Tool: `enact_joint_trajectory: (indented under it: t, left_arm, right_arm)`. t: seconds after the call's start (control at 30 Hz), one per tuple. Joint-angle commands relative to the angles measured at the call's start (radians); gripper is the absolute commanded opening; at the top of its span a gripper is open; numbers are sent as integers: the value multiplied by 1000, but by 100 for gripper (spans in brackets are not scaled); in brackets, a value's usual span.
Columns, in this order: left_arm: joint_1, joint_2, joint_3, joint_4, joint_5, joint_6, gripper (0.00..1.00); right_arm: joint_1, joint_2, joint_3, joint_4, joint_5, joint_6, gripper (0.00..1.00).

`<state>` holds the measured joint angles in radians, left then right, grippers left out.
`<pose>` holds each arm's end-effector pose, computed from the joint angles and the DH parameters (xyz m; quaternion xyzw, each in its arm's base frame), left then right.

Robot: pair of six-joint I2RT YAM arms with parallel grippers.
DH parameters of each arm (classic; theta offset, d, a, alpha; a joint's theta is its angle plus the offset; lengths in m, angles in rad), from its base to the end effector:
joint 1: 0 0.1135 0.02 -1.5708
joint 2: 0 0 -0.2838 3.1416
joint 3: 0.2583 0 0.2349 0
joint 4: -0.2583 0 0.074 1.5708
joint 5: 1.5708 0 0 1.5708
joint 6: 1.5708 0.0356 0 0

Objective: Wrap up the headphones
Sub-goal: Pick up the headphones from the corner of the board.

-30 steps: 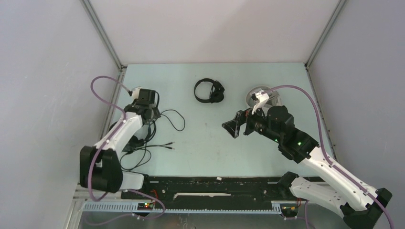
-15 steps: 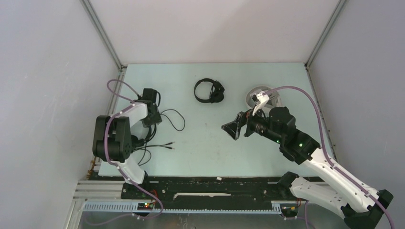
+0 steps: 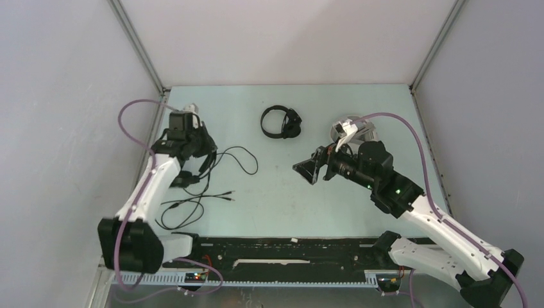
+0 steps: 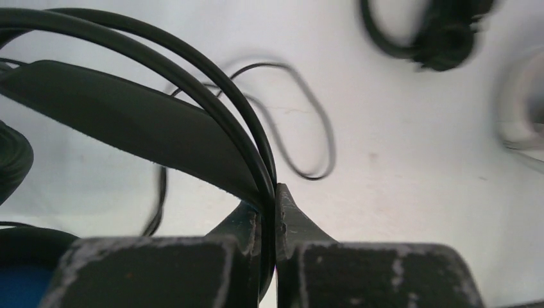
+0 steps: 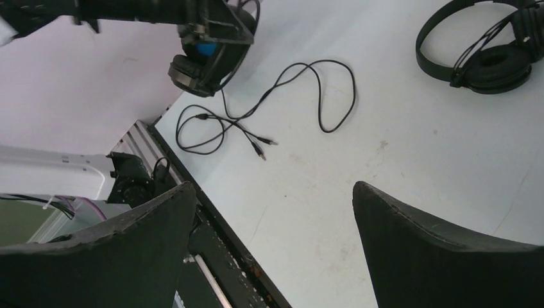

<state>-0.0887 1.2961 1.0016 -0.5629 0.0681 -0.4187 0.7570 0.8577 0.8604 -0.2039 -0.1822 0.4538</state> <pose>0.2482 -0.0245 0.2953 -0.1421 0.9257 -0.1185 0.3298 0.1178 0.1201 0.3670 -0.1734 0.7538 0.4164 0.4778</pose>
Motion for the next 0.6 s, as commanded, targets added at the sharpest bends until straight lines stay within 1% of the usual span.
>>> enact_joint_trajectory:
  t: [0.0, 0.07, 0.13, 0.23, 0.3, 0.43, 0.5, 0.57]
  left_arm:
    - [-4, -168, 101, 11, 135, 5, 0]
    - [-4, -214, 113, 13, 211, -4, 0]
    - [-4, -255, 112, 58, 348, -41, 0]
    - [-5, -301, 92, 192, 566, -161, 0]
    - [-9, -326, 79, 301, 666, -247, 0]
    - [-48, -367, 58, 463, 774, -345, 0]
    - [-85, -376, 48, 536, 813, -398, 0]
    - [-137, -378, 47, 591, 829, -432, 0]
  right_arm:
    - [2, 31, -8, 146, -40, 26, 93]
    - [5, 46, -8, 188, -54, 17, 93]
    - [5, 65, -12, 258, -73, -2, 93]
    - [6, 90, -11, 332, -111, -14, 93]
    - [8, 101, -11, 375, -130, -18, 92]
    - [15, 105, -41, 475, -126, -48, 90]
    - [39, 100, -60, 530, -109, -106, 89]
    - [61, 97, -63, 545, -72, -167, 89]
